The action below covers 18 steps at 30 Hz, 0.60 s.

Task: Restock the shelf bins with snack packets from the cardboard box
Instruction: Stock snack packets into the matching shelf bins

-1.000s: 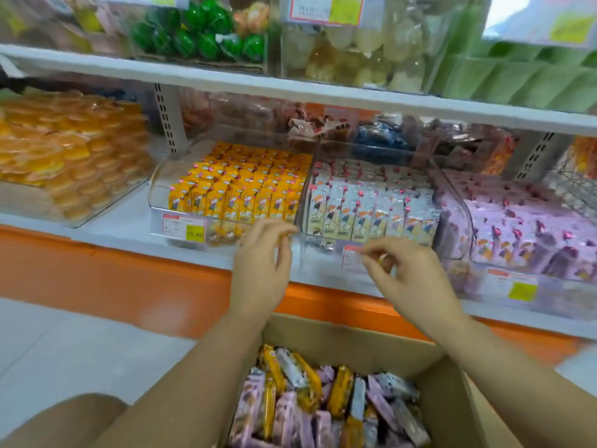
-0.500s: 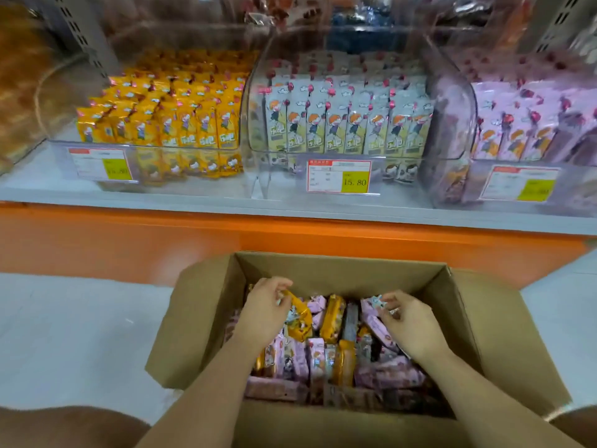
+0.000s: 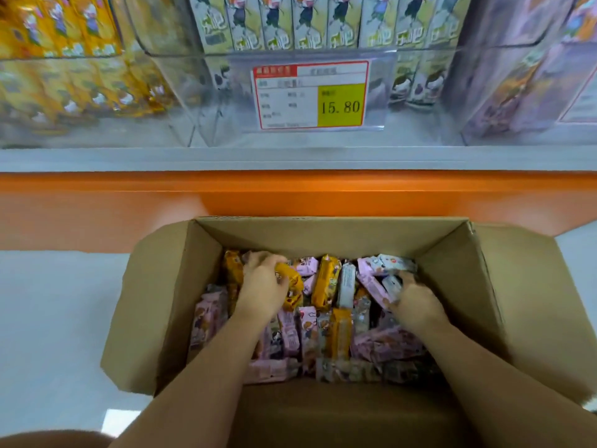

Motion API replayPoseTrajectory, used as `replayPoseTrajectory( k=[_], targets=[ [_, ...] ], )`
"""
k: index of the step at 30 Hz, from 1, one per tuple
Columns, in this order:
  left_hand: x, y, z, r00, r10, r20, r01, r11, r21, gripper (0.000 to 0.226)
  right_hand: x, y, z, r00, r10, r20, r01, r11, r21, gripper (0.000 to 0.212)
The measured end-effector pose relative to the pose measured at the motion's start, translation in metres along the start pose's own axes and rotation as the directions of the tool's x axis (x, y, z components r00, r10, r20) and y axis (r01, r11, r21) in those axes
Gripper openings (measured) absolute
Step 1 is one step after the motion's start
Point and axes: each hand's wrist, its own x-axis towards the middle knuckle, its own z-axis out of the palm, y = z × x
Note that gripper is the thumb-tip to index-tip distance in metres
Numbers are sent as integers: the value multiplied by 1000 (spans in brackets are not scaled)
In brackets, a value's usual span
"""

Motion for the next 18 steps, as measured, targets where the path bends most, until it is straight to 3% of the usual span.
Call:
replayPoseTrajectory(
  k=[5, 9, 12, 14, 18],
  targets=[
    [5, 2, 9, 1000, -24, -1, 24, 999, 35, 38, 5, -2, 0, 1000, -22, -3, 22, 1000, 4, 57],
    [5, 0, 14, 997, 52, 51, -58, 992, 109, 37, -4, -11, 3, 988, -105, 109, 93, 989, 111, 59],
    [3, -1, 16, 987, 118, 111, -134, 981, 143, 31, -13, -24, 11, 957, -253, 144, 233, 962, 146, 36],
    [1, -1, 16, 979, 141, 150, -163, 976, 147, 30, -18, -32, 15, 934, -312, 173, 295, 948, 121, 35],
    [0, -1, 14, 958, 194, 211, -233, 956, 176, 30, -22, -40, 16, 902, -347, 258, 298, 931, 210, 19]
  ],
)
